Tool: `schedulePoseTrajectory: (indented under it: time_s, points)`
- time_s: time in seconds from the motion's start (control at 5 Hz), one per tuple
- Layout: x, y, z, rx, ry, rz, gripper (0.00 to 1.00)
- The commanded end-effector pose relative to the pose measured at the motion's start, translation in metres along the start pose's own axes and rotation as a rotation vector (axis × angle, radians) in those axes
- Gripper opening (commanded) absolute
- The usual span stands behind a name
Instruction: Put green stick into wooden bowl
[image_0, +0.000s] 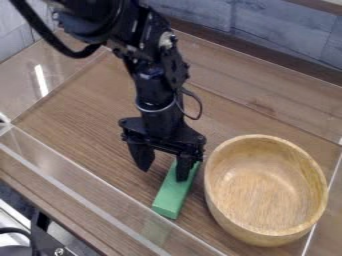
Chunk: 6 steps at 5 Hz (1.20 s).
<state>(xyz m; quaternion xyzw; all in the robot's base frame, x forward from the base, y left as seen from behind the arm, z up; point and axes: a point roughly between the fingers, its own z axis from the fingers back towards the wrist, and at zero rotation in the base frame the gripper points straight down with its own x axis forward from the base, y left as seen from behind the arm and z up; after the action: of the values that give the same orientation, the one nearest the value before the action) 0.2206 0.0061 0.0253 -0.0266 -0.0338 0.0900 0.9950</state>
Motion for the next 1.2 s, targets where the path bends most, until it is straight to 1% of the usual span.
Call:
schedulePoseTrajectory:
  time_s: [0.0,0.2,0.4,0.6,1.0]
  points:
    - [0.0,-0.009,-0.007,0.005,-0.025,0.026,1.0]
    - [-0.003,-0.02,-0.013,0.011,-0.028,0.041,1.0]
    - [0.003,-0.027,-0.015,0.016,-0.02,0.015,1.0]
    - [0.01,-0.03,-0.009,0.023,-0.006,-0.007,1.0]
    - [-0.001,-0.025,0.0,0.036,-0.014,0.201,1.0]
